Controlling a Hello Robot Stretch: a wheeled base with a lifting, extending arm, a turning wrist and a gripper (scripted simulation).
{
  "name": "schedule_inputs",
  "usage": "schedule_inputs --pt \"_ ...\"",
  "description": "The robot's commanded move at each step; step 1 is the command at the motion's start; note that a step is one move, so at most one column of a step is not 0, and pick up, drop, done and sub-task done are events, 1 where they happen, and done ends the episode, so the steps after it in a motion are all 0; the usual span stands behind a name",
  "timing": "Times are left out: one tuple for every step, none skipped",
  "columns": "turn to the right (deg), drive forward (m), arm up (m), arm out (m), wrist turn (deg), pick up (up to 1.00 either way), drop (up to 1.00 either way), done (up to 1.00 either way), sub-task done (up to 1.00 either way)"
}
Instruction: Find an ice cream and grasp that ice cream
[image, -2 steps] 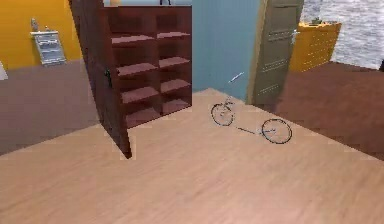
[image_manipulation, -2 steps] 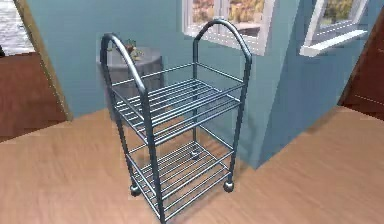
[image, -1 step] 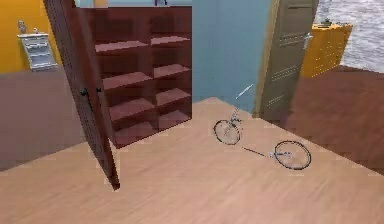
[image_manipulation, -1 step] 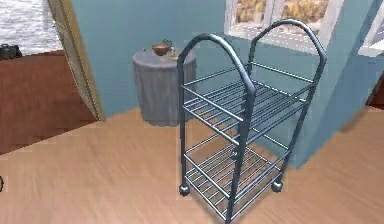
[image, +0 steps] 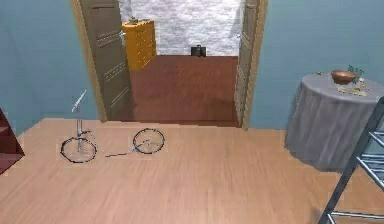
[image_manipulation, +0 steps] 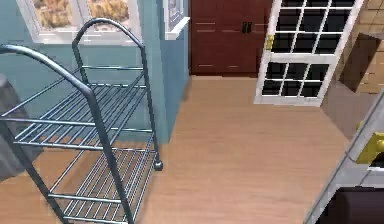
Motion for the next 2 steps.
schedule_inputs --pt "0.0 1.0 0.0 0.0 0.0 0.0 0.0 0.0 0.0" --pt "0.0 0.95 0.0 0.0 0.0 0.0 0.0 0.0 0.0"
